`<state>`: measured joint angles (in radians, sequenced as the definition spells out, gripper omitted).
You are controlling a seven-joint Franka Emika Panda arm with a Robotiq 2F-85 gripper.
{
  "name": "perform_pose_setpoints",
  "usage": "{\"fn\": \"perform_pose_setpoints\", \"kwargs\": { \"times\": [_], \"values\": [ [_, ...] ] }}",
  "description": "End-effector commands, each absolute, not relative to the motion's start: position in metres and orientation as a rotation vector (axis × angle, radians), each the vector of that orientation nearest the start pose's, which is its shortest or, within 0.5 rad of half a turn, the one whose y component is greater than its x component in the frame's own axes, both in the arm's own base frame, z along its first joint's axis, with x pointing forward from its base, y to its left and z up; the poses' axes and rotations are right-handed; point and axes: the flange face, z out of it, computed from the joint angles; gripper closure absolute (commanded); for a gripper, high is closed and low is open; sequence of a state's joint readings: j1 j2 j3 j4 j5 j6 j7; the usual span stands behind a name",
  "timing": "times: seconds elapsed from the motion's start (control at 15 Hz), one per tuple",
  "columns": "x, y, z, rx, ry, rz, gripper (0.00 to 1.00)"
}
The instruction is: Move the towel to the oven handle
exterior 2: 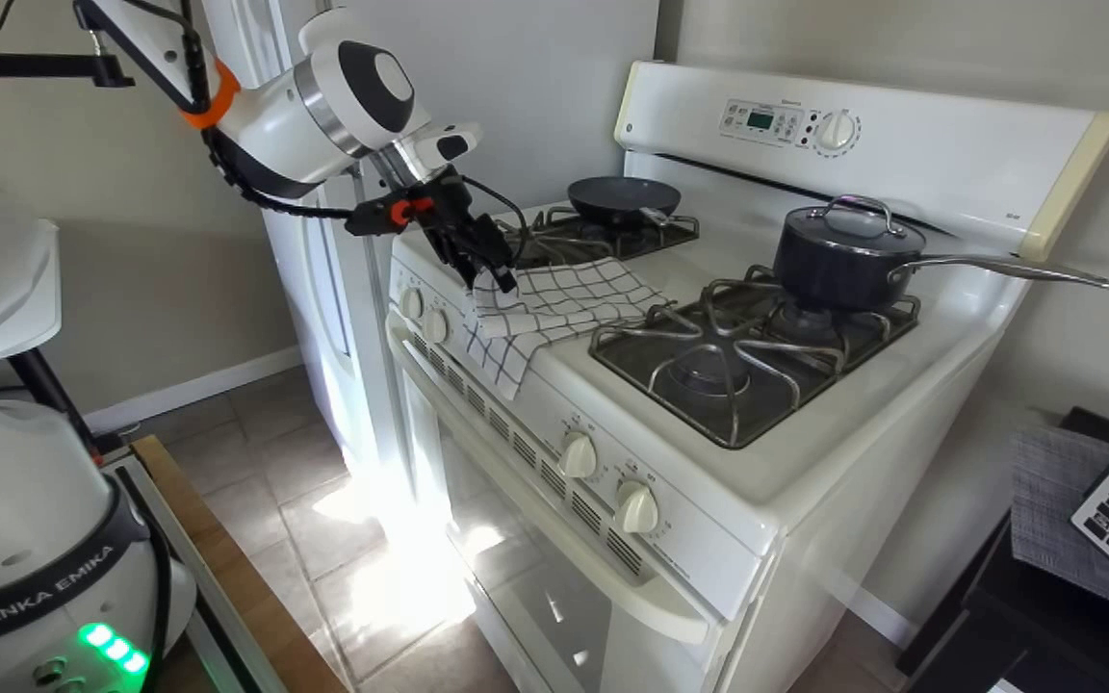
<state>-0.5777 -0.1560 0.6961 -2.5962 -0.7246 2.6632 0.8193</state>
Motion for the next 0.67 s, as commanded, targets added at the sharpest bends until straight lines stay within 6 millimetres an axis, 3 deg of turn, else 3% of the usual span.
{"fn": "perform_pose_setpoints", "kwargs": {
  "times": [0.0, 0.6],
  "values": [
    [0.443, 0.072, 0.306, -3.431, 0.172, -0.614, 0.26],
    [0.451, 0.078, 0.319, -3.404, 0.214, -0.625, 0.96]
  ]
}}
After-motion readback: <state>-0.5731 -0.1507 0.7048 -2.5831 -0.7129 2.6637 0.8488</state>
